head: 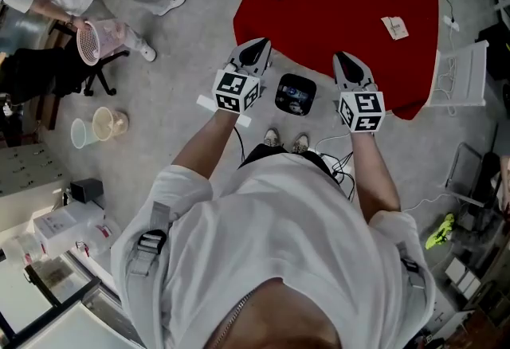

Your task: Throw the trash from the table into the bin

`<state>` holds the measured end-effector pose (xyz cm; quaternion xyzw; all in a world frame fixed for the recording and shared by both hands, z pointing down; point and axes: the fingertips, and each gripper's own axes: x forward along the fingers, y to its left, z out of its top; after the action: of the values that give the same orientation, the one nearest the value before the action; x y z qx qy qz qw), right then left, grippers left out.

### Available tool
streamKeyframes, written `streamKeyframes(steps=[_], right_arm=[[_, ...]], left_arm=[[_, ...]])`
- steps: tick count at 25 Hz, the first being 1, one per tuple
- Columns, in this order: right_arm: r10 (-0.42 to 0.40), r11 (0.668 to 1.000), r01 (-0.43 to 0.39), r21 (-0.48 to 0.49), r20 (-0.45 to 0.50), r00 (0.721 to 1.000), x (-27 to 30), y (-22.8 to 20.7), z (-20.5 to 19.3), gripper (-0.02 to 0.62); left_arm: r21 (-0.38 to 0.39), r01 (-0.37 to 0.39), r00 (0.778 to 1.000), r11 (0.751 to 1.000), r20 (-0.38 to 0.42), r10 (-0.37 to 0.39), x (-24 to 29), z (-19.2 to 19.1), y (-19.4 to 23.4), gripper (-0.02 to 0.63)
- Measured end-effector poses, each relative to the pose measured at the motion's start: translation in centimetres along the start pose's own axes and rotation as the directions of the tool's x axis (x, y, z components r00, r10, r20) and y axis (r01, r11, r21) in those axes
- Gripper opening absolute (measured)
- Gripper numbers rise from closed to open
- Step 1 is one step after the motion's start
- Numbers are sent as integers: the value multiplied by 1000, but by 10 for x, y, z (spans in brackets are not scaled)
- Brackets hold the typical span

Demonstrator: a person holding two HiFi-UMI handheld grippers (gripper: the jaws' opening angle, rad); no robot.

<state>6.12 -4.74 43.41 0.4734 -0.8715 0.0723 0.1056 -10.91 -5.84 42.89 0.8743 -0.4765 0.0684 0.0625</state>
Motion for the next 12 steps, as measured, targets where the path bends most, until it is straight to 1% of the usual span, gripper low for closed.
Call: streamKeyframes(steps=[6,12], right_arm=[[-28,1000,28,-9,8,1000,2,0,9,35],[-76,997,77,-15,11,997,3,-5,18,35]], left_arm=[[-4,17,1000,1000,22,-17,0,10,12,11],[-27,75,996,997,56,-73,9,22,15,11]])
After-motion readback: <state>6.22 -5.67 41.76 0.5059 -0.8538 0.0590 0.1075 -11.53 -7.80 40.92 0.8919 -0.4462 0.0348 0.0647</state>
